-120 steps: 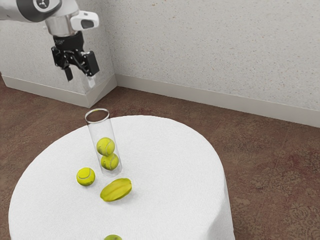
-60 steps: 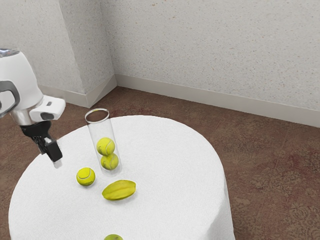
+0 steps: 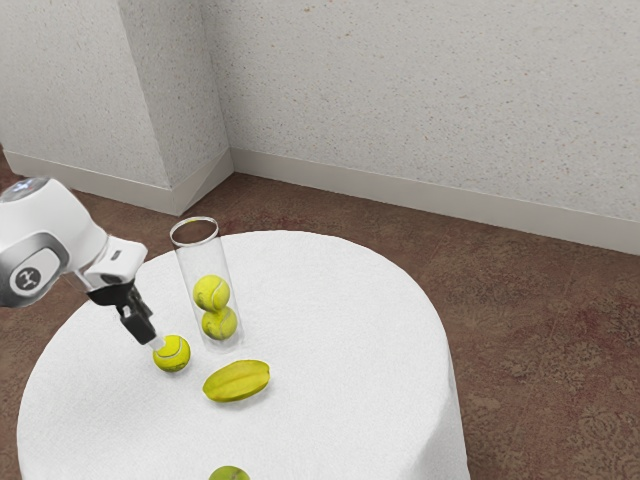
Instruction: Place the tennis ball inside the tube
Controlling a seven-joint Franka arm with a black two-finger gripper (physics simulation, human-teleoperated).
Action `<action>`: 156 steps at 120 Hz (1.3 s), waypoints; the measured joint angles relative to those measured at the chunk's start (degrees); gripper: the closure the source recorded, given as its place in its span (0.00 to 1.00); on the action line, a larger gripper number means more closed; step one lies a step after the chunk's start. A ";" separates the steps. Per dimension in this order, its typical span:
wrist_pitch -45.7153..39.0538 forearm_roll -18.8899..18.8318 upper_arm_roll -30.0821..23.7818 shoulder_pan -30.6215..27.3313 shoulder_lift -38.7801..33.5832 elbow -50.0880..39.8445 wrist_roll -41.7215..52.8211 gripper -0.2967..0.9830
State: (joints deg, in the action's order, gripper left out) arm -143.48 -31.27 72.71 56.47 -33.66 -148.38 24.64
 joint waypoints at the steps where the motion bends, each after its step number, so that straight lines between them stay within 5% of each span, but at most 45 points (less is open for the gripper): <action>1: -0.14 -0.18 0.88 0.68 0.02 0.14 0.15 0.23; 59: -3.34 -5.43 25.43 22.72 -0.61 6.60 6.92 0.23; 96: -4.06 -6.28 30.19 27.15 -1.87 7.08 9.50 0.24; 124: -4.58 -6.56 31.18 28.11 -2.21 7.18 10.71 0.42; 156: -4.75 -6.87 30.06 26.73 -1.42 6.66 11.06 0.48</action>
State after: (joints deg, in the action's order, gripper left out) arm -148.23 -38.14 102.77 83.20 -35.08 -141.72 35.70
